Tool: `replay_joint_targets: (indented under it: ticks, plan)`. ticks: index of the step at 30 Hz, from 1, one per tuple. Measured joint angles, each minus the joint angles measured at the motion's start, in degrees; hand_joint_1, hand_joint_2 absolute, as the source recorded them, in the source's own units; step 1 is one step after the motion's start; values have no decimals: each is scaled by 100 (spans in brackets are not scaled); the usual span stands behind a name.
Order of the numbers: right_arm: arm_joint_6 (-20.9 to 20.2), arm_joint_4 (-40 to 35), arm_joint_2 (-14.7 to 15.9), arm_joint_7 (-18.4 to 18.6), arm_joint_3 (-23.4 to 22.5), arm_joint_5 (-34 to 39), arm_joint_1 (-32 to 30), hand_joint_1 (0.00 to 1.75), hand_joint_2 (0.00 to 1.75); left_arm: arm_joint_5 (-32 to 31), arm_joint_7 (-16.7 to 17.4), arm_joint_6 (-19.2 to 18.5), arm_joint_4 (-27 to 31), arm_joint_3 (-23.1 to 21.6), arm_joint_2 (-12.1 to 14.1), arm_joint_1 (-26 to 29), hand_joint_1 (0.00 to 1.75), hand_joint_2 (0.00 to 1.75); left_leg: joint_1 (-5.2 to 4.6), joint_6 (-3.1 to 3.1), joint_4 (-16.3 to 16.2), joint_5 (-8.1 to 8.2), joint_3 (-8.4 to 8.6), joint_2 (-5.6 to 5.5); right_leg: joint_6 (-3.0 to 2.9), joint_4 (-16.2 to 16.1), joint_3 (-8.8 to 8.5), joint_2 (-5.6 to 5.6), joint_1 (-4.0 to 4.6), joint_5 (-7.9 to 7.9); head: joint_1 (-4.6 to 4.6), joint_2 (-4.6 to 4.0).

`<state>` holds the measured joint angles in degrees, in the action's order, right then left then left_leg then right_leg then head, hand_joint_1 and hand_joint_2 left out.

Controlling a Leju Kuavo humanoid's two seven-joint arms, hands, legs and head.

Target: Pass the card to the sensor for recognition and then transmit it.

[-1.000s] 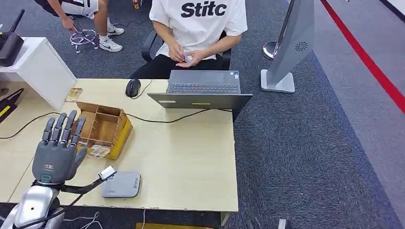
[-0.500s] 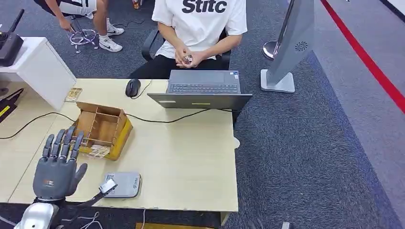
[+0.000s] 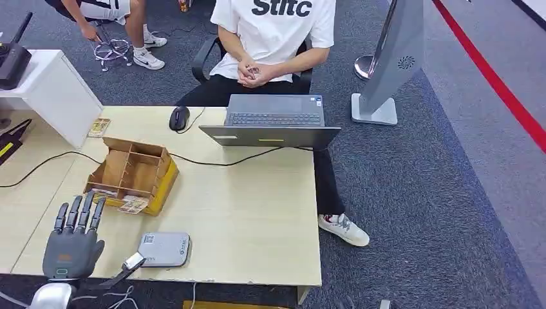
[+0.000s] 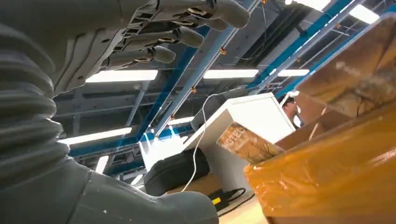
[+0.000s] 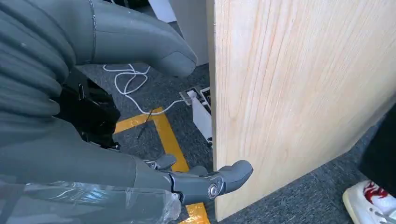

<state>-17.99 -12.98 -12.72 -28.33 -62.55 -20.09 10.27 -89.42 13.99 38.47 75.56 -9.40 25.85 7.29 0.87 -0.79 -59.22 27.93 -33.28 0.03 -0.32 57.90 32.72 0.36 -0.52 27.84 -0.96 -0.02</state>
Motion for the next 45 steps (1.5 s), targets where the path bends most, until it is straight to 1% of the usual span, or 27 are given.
replay_joint_targets:
  ticks: [5,9,12,16,21,27,31,34,45]
  plan:
    - [2,2,0,46,15,-50,8,0,175,0,50,-7,-313,-98,44,-218,0,175,0,0,0,0,0,-2,0,-1,-1,-3,-1,0,-2,0]
    - [18,2,-2,101,66,-105,31,0,175,0,-55,7,-737,-206,33,-580,0,175,0,0,0,-2,1,-4,-4,0,-2,-6,-1,-3,-2,0]
    - [20,2,-9,118,116,-120,52,0,175,0,22,63,-1038,-409,20,-862,0,175,1,0,0,-5,1,-5,-5,1,-2,-6,0,-4,-2,0]
    - [26,2,-13,125,149,-136,68,0,175,0,103,68,-1237,-655,-4,-1111,0,175,0,0,0,-5,1,-4,-5,1,-3,-4,0,-4,0,0]
    - [26,2,-17,149,157,-136,73,0,175,0,105,66,-1366,-807,-13,-1268,0,175,0,0,-1,-4,0,-3,-4,0,-1,-4,-1,-4,0,0]
    - [28,2,-24,166,192,-138,76,0,175,0,0,61,-1410,-877,-118,-1398,0,175,0,0,-1,-4,1,-3,-4,0,-1,-4,-1,-4,-2,0]
    - [44,2,-24,166,197,-136,76,0,175,0,173,31,-1410,-1051,-144,-1465,0,175,0,0,-1,-4,1,-3,-4,0,-1,-3,-1,-4,-2,0]
    - [44,2,-24,166,199,-136,76,0,175,0,227,28,-1410,-1161,-146,-1489,0,175,0,0,-1,-4,2,-3,-4,0,-1,-3,-1,-4,-2,0]
    - [39,2,-24,166,234,-116,76,0,175,0,240,-9,-1403,-1416,-172,-1586,0,175,0,0,-1,-4,2,-3,-4,0,-1,-3,-1,-4,-2,0]
